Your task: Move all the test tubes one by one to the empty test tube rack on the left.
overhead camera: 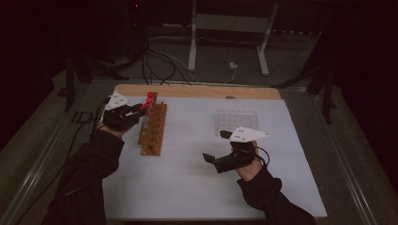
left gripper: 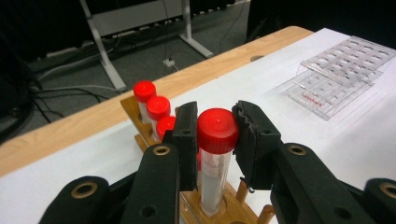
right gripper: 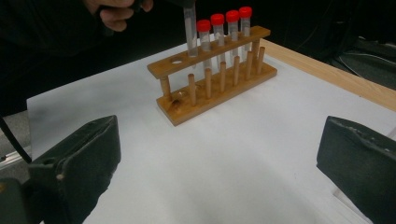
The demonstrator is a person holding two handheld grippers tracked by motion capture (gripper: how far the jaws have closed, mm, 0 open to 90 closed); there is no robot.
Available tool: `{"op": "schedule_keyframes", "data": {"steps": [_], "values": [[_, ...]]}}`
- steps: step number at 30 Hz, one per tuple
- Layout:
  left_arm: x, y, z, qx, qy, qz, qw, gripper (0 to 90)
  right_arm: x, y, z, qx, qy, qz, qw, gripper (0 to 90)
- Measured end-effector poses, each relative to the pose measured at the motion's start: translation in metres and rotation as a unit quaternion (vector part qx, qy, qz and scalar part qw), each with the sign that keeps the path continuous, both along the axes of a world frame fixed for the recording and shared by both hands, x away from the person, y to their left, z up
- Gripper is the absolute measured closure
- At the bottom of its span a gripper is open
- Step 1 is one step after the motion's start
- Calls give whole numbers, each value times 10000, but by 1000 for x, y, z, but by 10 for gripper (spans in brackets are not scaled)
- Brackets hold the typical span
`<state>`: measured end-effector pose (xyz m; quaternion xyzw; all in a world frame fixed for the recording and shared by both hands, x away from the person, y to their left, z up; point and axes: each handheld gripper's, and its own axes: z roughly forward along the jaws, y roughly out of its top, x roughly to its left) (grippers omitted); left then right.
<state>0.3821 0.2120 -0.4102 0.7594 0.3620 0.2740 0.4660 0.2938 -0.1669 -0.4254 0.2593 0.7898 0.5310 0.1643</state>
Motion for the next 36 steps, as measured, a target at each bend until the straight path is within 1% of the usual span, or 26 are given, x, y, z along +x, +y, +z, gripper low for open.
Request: {"op": "schedule_keyframes", "data": {"steps": [8, 9, 13, 15, 18, 22, 29, 30, 31, 32, 35, 36], "values": [[2, 1, -17, -51, 145, 27, 9999, 717, -1, 0, -1, -6, 23, 13, 10000, 0], [3, 1, -19, -90, 166, 30, 9998, 717, -1, 0, -2, -14, 25, 22, 10000, 0], [3, 2, -27, -79, 248, 46, 9997, 717, -2, 1, -1, -24, 0, 33, 10000, 0], [4, 2, -31, -109, 294, 48, 9995, 717, -1, 0, -1, -15, 7, 28, 10000, 0], [3, 3, -36, -120, 298, 58, 9995, 717, -2, 0, -1, -14, 12, 25, 10000, 0], [2, 4, -36, -149, 334, 61, 9993, 715, -1, 0, -2, -41, 8, 28, 10000, 0], [1, 5, -36, -101, 391, 37, 9992, 704, -1, 0, -1, -40, 10, 23, 10000, 0], [0, 5, -35, -104, 416, 29, 9991, 691, -1, 0, -1, -31, 9, 18, 10000, 0], [0, 5, -35, -115, 427, 15, 9990, 624, -1, -1, -1, -27, 7, 17, 10000, 0], [-1, 5, -34, -104, 419, 23, 9991, 588, -1, -1, -1, -31, 0, 14, 10000, 0], [-5, 5, -30, -110, 432, -63, 9990, 458, -2, -1, 0, -17, -7, 20, 10000, 0], [-7, 5, -29, -119, 422, -118, 9990, 438, -2, -1, 0, -14, -6, 8, 10000, 0]]}}
